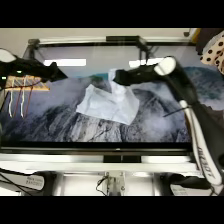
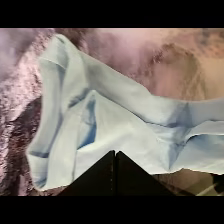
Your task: Fold the shirts.
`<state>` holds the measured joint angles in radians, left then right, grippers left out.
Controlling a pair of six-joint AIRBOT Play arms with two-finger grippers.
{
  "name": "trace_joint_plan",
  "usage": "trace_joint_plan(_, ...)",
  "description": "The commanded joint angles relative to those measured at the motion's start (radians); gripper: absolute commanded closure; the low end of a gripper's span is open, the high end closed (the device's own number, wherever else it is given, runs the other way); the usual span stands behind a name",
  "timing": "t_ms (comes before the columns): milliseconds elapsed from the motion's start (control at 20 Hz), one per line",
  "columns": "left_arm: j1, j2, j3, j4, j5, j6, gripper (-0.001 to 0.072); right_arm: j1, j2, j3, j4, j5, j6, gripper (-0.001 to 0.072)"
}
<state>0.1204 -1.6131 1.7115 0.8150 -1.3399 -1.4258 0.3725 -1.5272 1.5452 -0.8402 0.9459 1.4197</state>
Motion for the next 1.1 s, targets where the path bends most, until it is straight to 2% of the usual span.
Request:
trace_joint_plan(0,0.124,0.077,0.000,0.035,-0.051,0.000,0.0670,0.116,-0.192,0.072,0.072,-0.114,0.009,0.0655)
trace_joint_plan(150,0.122,0.081,-0.001,0.035,-0.065,0.004,0.0670,0.160,-0.294,0.110,0.165,-0.167,0.000,0.0655)
trace_joint_plan(400,0.066,0.079,-0.001,0.035,-0.056,0.021,0.0670,0.195,-0.354,0.117,0.269,-0.269,0.006,0.0650)
trace_joint_plan(450,0.055,0.079,-0.001,0.035,-0.056,0.027,0.0670,0.194,-0.362,0.117,0.274,-0.278,0.006,0.0427)
trace_joint_plan(500,0.046,0.079,-0.001,0.035,-0.056,0.027,0.0670,0.193,-0.363,0.117,0.274,-0.279,0.006,0.0052)
trace_joint_plan(600,0.041,0.079,0.000,0.035,-0.056,0.027,0.0670,0.165,-0.346,0.117,0.267,-0.223,0.006,0.0039)
trace_joint_plan(700,0.044,0.079,0.000,0.036,-0.056,0.030,0.0669,0.107,-0.305,0.117,0.172,-0.090,0.018,0.0040)
trace_joint_plan(950,0.043,0.079,0.000,0.046,-0.056,0.050,0.0669,-0.119,-0.168,0.111,-0.512,0.426,0.265,0.0066)
trace_joint_plan(1000,0.043,0.079,0.000,0.046,-0.056,0.053,0.0669,-0.177,-0.159,0.084,-0.532,0.509,0.270,0.0065)
trace_joint_plan(1050,0.043,0.078,0.000,0.046,-0.056,0.053,0.0669,-0.227,-0.153,0.040,-0.485,0.544,0.269,0.0065)
